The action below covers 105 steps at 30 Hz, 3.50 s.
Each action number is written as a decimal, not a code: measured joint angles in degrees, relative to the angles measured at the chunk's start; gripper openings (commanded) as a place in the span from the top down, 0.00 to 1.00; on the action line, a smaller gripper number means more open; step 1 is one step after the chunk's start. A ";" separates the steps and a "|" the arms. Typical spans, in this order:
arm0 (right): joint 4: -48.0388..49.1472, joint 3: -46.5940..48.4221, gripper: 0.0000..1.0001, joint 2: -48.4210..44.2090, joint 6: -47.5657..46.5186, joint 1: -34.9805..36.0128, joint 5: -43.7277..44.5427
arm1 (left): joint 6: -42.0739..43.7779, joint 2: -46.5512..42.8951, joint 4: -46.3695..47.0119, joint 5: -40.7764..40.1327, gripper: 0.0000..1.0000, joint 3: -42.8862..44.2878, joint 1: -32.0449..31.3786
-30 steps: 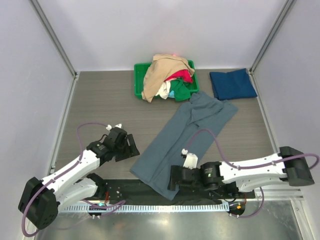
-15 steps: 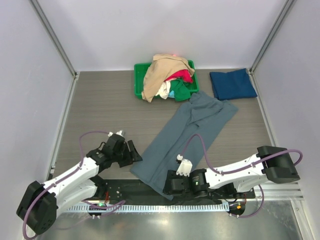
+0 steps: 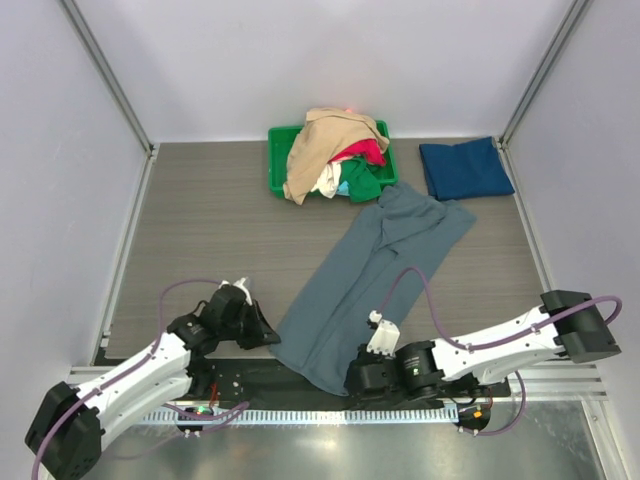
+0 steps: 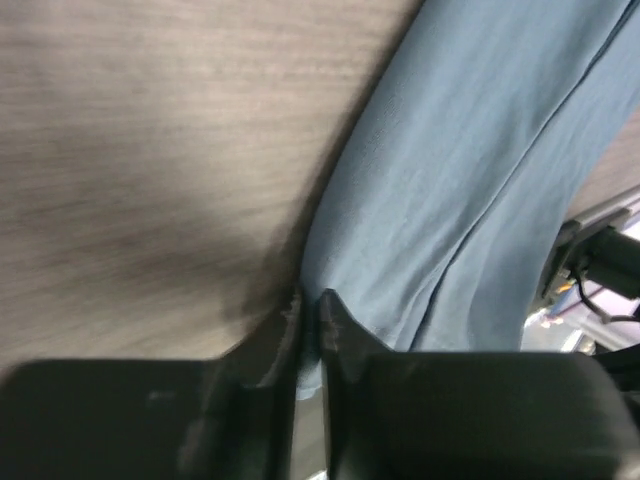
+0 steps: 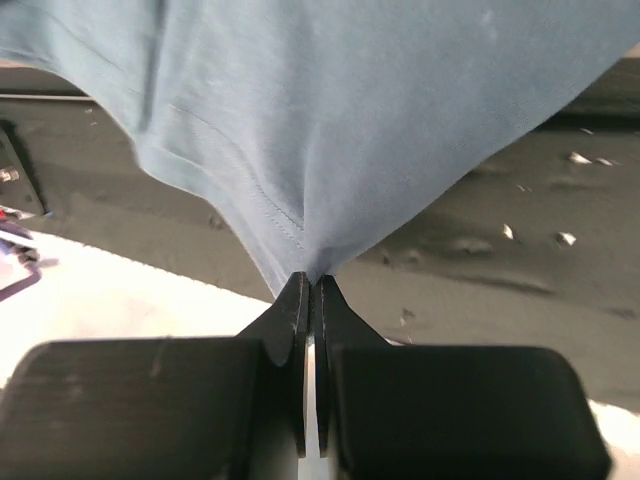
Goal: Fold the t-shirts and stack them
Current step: Fold the tshirt
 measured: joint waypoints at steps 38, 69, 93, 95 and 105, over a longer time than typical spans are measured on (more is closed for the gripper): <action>-15.13 20.44 0.99 -1.97 -28.85 -12.96 9.16 | -9.35 13.42 -20.46 -25.64 1.00 26.08 -33.31; -27.08 10.99 0.99 -21.24 -31.41 -38.51 11.63 | 20.74 56.30 -16.22 -10.38 1.00 69.96 -9.64; -12.46 7.26 0.99 -14.38 -49.24 -65.88 2.82 | 26.95 81.46 -22.32 -5.20 1.00 92.67 -4.28; -11.30 6.29 0.99 -13.40 -49.81 -67.60 1.66 | 27.41 82.66 -22.93 -4.85 1.00 94.36 -4.28; -4.61 3.34 0.27 -4.59 -51.67 -79.19 -4.83 | 29.57 96.65 -31.45 -4.22 0.62 115.43 -3.78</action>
